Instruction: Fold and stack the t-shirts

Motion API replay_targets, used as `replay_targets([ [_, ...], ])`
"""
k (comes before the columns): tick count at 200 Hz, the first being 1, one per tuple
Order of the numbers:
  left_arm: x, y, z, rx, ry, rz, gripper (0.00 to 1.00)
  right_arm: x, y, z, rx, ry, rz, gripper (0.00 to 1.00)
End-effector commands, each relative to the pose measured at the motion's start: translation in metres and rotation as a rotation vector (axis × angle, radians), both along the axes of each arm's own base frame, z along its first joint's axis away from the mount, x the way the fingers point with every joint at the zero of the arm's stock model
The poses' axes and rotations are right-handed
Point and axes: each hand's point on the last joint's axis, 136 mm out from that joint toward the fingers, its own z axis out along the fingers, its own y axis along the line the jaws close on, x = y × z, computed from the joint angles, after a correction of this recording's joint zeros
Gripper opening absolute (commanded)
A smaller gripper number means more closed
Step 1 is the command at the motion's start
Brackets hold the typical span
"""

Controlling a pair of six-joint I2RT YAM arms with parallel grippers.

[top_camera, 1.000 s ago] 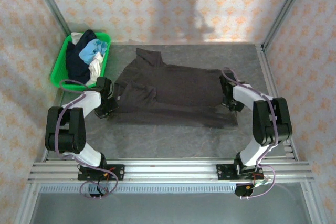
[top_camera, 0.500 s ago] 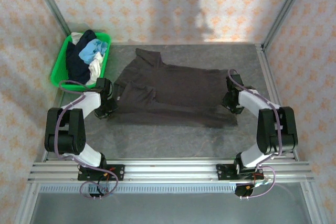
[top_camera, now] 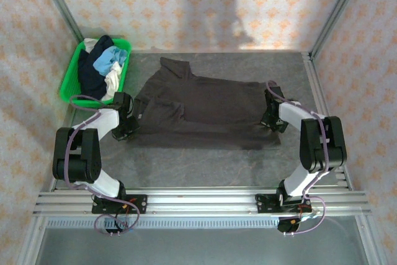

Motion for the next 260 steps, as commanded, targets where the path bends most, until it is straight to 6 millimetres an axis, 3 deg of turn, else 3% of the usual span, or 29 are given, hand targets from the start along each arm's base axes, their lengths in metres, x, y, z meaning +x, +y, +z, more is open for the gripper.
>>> replay_targets([
  [1,-0.032,0.015,-0.012,0.063,0.118,0.029,0.03,-0.003,-0.017,0.029,-0.092,-0.031,-0.027,0.03],
  [44,-0.032,0.015,-0.013,0.062,0.117,0.031,0.03,-0.019,-0.028,0.059,-0.148,-0.017,-0.048,0.08],
  [103,-0.032,0.015,-0.015,0.059,0.121,0.030,0.03,-0.036,-0.036,0.068,-0.190,0.021,-0.062,0.08],
  [131,-0.031,0.015,-0.016,0.059,0.120,0.032,0.02,-0.042,-0.036,0.053,-0.184,0.042,-0.072,0.09],
  [164,-0.032,0.015,-0.017,0.059,0.123,0.032,0.02,-0.029,-0.035,0.022,-0.193,0.109,-0.074,0.09],
  [183,-0.032,0.015,-0.016,0.060,0.120,0.032,0.03,-0.022,-0.031,0.012,-0.173,0.134,-0.066,0.17],
  [204,-0.032,0.014,-0.015,0.057,0.117,0.035,0.03,-0.021,-0.034,0.022,-0.193,0.126,-0.066,0.30],
  [225,-0.031,0.011,-0.010,0.041,0.104,0.031,0.17,-0.027,-0.037,0.048,-0.203,0.063,-0.084,0.44],
  [238,-0.029,0.009,-0.002,0.028,0.078,0.029,0.38,-0.033,-0.033,0.063,-0.161,0.000,-0.093,0.46],
  [248,-0.028,0.008,0.007,0.024,0.055,0.031,0.44,-0.037,-0.021,0.070,-0.087,-0.067,-0.087,0.49],
  [260,-0.027,0.009,0.020,0.026,0.019,0.034,0.46,-0.037,0.008,0.074,0.057,-0.171,-0.037,0.54],
])
